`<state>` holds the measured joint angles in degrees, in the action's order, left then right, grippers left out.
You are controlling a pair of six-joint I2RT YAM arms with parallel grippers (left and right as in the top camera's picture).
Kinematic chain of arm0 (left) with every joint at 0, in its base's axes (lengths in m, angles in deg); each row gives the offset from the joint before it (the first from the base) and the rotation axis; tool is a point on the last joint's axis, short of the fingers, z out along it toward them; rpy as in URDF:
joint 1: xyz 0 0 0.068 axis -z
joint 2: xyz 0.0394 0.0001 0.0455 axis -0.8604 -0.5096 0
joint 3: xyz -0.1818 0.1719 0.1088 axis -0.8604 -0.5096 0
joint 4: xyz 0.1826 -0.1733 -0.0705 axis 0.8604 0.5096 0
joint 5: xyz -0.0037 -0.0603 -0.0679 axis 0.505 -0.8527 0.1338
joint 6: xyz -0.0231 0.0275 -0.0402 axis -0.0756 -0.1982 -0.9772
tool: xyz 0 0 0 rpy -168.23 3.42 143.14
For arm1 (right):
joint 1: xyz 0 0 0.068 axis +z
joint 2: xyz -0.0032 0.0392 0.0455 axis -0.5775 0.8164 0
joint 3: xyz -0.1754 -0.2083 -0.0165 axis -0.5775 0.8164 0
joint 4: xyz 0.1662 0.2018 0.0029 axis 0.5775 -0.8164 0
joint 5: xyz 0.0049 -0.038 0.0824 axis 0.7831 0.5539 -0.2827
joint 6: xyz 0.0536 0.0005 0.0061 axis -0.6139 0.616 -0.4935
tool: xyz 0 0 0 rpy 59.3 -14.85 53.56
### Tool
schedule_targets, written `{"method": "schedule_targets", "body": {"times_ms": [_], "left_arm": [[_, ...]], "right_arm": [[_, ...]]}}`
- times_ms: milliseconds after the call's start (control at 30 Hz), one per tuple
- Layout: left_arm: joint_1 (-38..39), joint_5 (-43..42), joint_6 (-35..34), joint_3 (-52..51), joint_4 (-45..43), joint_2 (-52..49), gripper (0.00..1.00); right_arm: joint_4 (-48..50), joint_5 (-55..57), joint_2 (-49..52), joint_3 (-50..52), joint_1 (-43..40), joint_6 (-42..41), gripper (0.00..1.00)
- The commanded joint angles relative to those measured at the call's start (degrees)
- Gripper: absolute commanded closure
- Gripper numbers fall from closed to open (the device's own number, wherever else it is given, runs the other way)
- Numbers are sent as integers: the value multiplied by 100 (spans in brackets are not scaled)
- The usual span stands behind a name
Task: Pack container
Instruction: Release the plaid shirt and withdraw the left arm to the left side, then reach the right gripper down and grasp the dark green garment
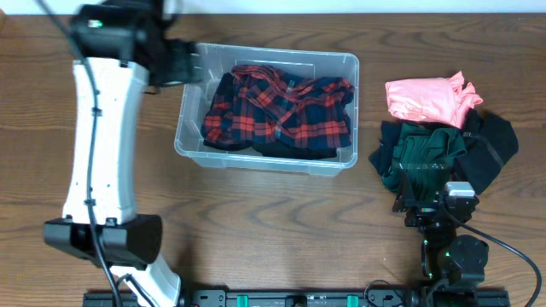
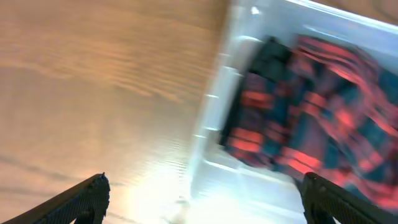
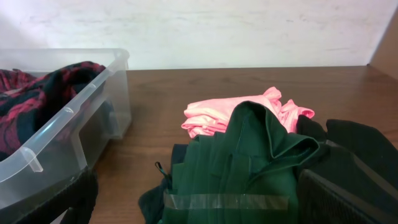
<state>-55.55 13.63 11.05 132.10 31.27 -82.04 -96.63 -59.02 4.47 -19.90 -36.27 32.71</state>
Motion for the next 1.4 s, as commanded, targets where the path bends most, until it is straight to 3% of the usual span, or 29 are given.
{"method": "schedule_targets", "body": {"times_ms": [0,133,300,400,533,767,1000,1133,1367], "left_arm": [[-634,-107,76,-61,37,-15,2],[-1508,-608,229,-61,33,-15,2],[-2476,-597,227,-63,37,-24,2],[-2975,-603,225,-61,35,-24,2],[-3386,-612,87,-61,35,-24,2],[-3541,-627,48,-61,39,-24,2],[-3541,-664,48,-61,313,-24,2],[-3541,-664,50,-61,313,-24,2],[-3541,-664,50,-61,313,-24,2]], "right_arm": [[216,125,-20,17,-46,-17,1],[354,273,-20,17,-46,-17,1],[1161,-96,-20,-2,-44,-234,1],[1161,-87,61,-271,-48,-236,1],[560,11,741,-1152,-50,-278,1],[-918,26,3416,-3766,-192,-479,1],[-3060,-1287,5563,-5882,-507,-376,1],[-3556,-1825,5877,-5941,-774,-522,1],[-3604,-3123,5794,-5180,-2326,-503,1]]}}
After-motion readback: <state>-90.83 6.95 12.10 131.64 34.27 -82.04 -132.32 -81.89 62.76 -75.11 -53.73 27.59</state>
